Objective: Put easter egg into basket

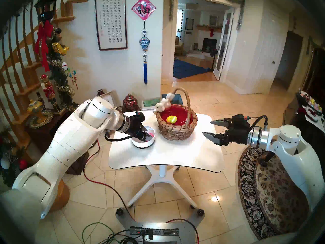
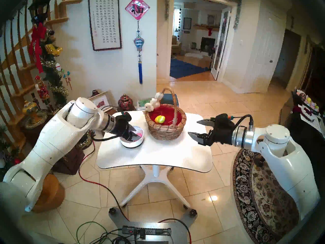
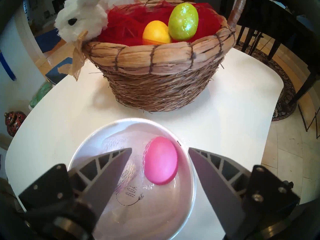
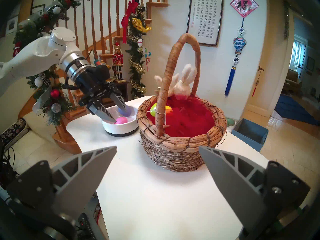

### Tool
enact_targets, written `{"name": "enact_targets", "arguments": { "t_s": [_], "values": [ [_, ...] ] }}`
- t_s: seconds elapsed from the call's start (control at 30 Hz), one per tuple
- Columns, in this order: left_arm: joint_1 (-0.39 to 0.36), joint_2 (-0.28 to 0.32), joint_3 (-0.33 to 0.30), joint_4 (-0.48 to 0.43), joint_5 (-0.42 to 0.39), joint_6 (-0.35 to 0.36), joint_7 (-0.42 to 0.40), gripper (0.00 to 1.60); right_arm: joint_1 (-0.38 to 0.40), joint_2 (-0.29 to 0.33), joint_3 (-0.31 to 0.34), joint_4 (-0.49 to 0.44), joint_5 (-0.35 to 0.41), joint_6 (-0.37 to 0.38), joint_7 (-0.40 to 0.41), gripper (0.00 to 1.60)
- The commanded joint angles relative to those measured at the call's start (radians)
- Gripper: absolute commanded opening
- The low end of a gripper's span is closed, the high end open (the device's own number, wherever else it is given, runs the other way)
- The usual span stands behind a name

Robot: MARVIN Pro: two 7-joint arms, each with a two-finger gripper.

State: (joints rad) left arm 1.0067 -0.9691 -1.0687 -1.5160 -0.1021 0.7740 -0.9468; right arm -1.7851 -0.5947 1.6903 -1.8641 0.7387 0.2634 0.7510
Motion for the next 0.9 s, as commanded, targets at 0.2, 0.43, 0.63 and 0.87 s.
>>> {"name": "enact_targets", "arguments": {
  "t_s": [0.2,0.43,0.63,0.87],
  "values": [
    [-0.019,-0.007,-0.003,0.012,0.013,-0.014,-0.002,1.26,0.000,0.004,0.006,-0.002,-0.001,-0.002,0.000,1.60],
    [-0.018,-0.007,-0.004,0.015,0.021,-0.027,-0.009,1.28,0.000,0.004,0.005,-0.002,-0.001,-0.002,0.000,1.60],
    [-0.013,-0.004,-0.002,0.013,0.029,-0.039,-0.016,1.28,0.000,0.004,0.005,-0.002,-0.001,-0.003,0.000,1.60],
    [-0.006,0.000,-0.002,0.010,0.039,-0.056,-0.023,1.28,0.000,0.005,0.005,-0.002,0.000,-0.003,0.000,1.60]
  ]
}}
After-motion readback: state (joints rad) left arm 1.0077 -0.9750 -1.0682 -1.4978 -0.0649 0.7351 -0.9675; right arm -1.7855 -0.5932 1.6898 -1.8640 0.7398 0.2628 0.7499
